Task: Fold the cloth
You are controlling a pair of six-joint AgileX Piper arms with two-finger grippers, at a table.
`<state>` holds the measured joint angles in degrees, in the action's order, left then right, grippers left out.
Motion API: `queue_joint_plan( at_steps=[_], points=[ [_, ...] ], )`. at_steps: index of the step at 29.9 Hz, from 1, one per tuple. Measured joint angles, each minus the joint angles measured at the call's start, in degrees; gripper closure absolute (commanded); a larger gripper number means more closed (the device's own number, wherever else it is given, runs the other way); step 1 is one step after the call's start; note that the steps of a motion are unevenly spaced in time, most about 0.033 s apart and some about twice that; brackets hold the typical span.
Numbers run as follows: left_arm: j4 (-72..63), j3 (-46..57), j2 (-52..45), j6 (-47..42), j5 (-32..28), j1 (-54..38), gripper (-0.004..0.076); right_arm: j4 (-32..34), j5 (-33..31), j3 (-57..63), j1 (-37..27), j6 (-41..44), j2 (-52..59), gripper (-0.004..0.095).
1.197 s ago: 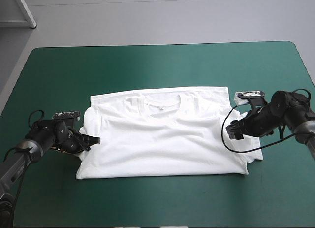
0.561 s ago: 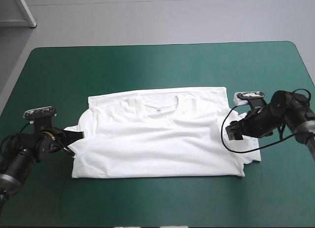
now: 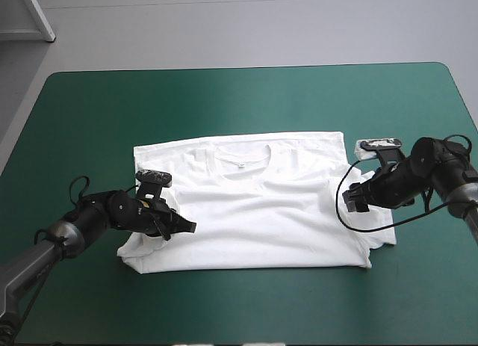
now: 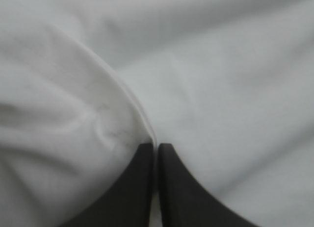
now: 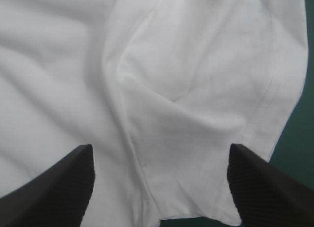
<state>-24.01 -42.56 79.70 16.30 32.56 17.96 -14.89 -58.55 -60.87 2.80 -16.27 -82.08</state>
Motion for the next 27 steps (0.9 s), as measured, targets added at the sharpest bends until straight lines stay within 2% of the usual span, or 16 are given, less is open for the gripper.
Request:
queue_joint_plan(
  at_steps=[5,6,8,17,22,27],
  points=[
    [0.1,-0.1,0.7,0.2,-0.9,0.7,0.0281,1.3,0.1,0.0,0.0,1.1,0.0,0.0194],
    [0.1,-0.1,0.7,0.3,-0.9,0.7,0.0227,1.3,0.1,0.0,0.0,1.3,0.0,0.0194],
    [0.1,-0.4,0.7,0.3,-0.2,0.7,0.0167,2.3,0.5,0.0,0.0,1.7,0.0,0.0194],
    [4.1,-11.1,0.8,-2.9,9.5,0.7,0.0158,9.9,6.1,0.0,0.0,7.9,-0.1,0.0194],
    [10.5,-20.8,0.8,-7.7,16.3,0.7,0.0158,10.7,9.1,0.0,-1.4,9.3,-1.8,0.0194],
    [14.4,-29.6,0.8,-10.0,23.8,0.7,0.0158,9.8,9.9,0.0,-5.8,8.5,-6.0,0.0197]
  ],
)
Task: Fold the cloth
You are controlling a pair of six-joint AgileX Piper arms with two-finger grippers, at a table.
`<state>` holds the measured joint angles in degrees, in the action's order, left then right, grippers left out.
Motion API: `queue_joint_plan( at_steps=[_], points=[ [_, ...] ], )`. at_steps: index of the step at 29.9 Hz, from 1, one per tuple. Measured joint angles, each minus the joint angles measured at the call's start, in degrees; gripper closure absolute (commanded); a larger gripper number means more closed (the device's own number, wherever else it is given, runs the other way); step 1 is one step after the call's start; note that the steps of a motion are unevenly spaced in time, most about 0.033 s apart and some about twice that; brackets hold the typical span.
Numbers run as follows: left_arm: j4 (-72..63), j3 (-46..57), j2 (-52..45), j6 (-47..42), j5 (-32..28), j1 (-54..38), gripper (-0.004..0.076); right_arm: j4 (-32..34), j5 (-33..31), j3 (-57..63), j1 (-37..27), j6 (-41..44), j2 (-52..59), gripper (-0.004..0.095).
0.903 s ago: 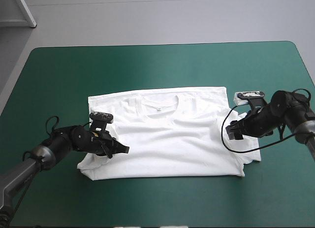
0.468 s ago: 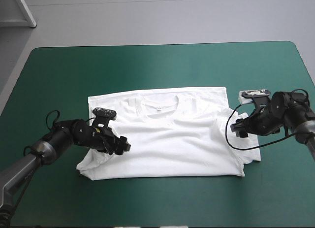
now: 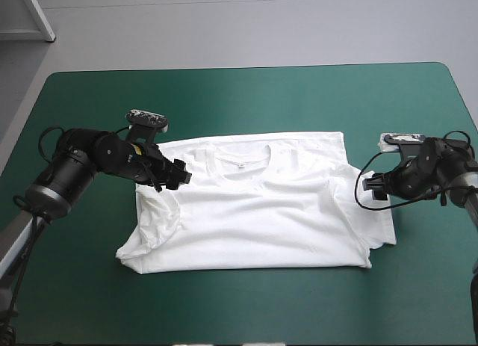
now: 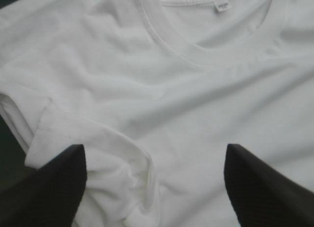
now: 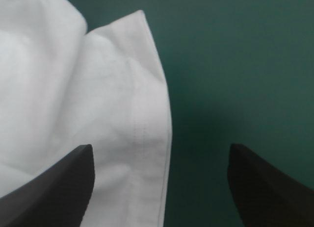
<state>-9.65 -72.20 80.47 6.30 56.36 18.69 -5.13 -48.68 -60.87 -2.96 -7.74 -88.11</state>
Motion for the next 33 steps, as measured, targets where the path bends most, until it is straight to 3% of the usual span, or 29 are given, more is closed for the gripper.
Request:
queue_joint_plan(
  at_steps=[6,16,23,33],
  points=[
    [0.3,-6.1,0.0,-1.7,3.5,0.0,0.0158,-5.6,2.5,0.0,-2.4,-4.9,-5.1,0.0349],
    [1.0,-8.2,0.1,-3.1,5.5,0.0,0.0158,-8.8,4.3,-0.9,-2.7,-8.6,-8.5,0.0927],
    [4.0,-8.2,0.2,-4.9,6.1,0.0,0.0162,-8.8,3.5,-0.1,-3.3,-8.3,-6.8,0.0927],
    [5.2,-8.5,0.0,-5.4,7.5,0.0,0.0198,0.4,2.4,0.1,-3.8,5.5,1.7,0.0927]
  ],
)
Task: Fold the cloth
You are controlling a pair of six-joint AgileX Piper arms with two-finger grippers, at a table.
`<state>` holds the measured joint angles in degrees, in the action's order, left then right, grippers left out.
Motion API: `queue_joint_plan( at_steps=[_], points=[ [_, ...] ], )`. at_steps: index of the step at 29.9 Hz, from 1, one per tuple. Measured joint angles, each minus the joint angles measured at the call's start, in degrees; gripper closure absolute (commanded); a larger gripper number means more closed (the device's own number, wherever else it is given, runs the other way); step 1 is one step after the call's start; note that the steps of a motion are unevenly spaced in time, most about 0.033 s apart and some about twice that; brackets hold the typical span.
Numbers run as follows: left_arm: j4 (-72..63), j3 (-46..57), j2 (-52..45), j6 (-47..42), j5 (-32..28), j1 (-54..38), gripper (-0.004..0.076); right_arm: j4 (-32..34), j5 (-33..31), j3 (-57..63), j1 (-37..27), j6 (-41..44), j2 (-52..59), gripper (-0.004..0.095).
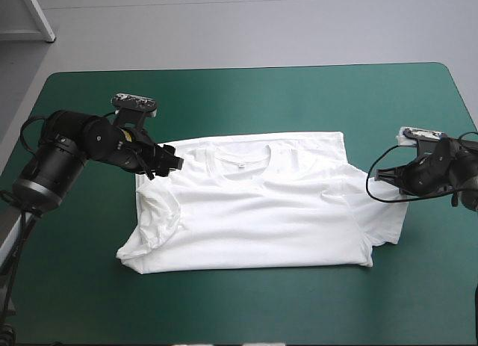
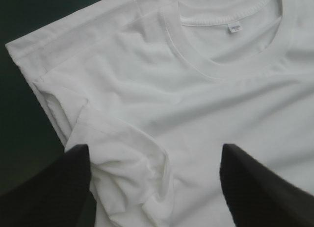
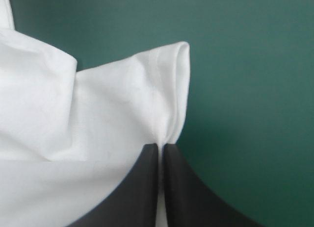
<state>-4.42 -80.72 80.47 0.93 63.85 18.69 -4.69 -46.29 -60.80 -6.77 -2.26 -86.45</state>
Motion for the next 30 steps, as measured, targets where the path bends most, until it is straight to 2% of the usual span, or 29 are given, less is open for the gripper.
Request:
queue_joint_plan(
  at_steps=[4,9,16,18,23,24,26,30],
  points=[
    [1.5,-0.1,-1.0,-0.2,0.0,0.0,0.0198,-5.1,0.4,0.0,1.0,-3.9,2.4,0.0926],
    [1.9,-0.1,-2.5,-0.3,0.3,0.0,0.0198,-16.7,1.2,0.0,8.5,-13.3,3.3,0.0926],
    [1.9,-0.1,-3.7,-0.4,3.2,0.0,0.0198,-19.3,4.4,-0.1,21.8,-15.4,1.8,0.0915],
    [2.0,-0.1,-4.0,-0.9,4.0,0.0,0.0198,-19.5,4.9,-0.1,23.9,-15.3,0.1,0.0828],
    [2.2,-0.1,-4.2,-0.9,5.0,0.0,0.0198,-19.4,5.4,-0.1,25.3,-15.3,-3.9,0.0337],
    [2.4,-0.1,-4.2,-0.9,5.2,0.0,0.0198,-19.2,5.5,-0.1,25.3,-15.3,-4.1,0.0266],
    [3.3,-0.1,-4.2,-0.9,5.5,0.0,0.0198,-18.7,5.4,-0.2,25.3,-15.3,-4.1,0.0214],
    [4.9,-0.1,-4.2,-2.0,7.2,0.0,0.0198,-15.3,1.8,-2.1,25.3,-12.7,-2.4,0.0251]
  ],
)
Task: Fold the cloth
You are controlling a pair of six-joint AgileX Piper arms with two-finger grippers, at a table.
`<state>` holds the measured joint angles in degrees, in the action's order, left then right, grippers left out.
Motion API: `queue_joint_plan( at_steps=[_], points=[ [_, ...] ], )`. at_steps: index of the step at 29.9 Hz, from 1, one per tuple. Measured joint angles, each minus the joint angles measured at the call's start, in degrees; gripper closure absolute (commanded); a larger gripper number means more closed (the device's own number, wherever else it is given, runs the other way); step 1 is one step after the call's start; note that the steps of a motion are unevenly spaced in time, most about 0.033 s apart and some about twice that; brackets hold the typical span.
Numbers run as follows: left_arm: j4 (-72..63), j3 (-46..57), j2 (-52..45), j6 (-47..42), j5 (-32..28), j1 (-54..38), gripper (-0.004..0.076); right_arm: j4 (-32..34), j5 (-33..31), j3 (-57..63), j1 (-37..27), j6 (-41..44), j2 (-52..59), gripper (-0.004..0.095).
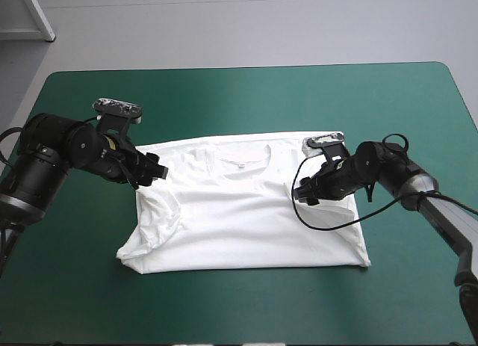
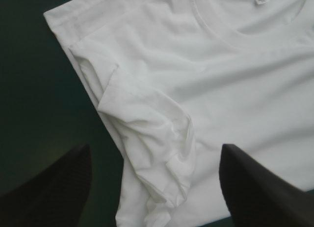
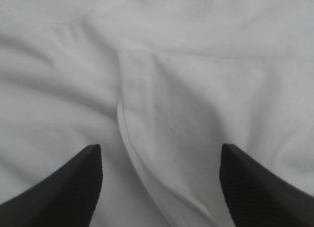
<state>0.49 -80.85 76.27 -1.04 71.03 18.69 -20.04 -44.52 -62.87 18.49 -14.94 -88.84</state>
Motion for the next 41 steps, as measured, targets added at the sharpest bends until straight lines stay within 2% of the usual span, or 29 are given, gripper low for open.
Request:
queue_joint_plan(
  at_steps=[3,9,14,21,29,36,41],
  points=[
    [0.6,0.0,-0.2,-0.5,0.4,0.0,0.0198,3.6,-4.9,-1.0,0.0,3.5,2.8,0.0269],
    [1.1,0.6,-3.9,-2.7,0.4,0.0,0.0198,8.7,-18.5,-1.0,0.0,8.8,8.8,0.0279],
    [1.3,6.3,-10.4,-4.1,0.4,0.0,0.0194,11.6,-23.5,1.8,0.0,11.0,15.0,0.0279],
    [1.1,19.8,-19.3,-7.2,0.7,0.0,0.0194,12.3,-25.6,7.7,0.0,11.8,23.4,0.0279],
    [1.5,33.8,-17.9,-8.0,-0.1,0.0,0.0194,14.6,-26.1,9.3,0.0,12.4,26.4,0.0279],
    [1.5,39.4,-10.7,-9.0,-8.3,0.0,0.0194,15.0,-26.1,9.4,0.0,13.0,26.7,0.0279],
    [1.3,40.4,-4.5,-9.0,-16.5,0.0,0.0194,15.1,-26.1,9.4,0.0,13.0,26.7,0.0279]
  ],
)
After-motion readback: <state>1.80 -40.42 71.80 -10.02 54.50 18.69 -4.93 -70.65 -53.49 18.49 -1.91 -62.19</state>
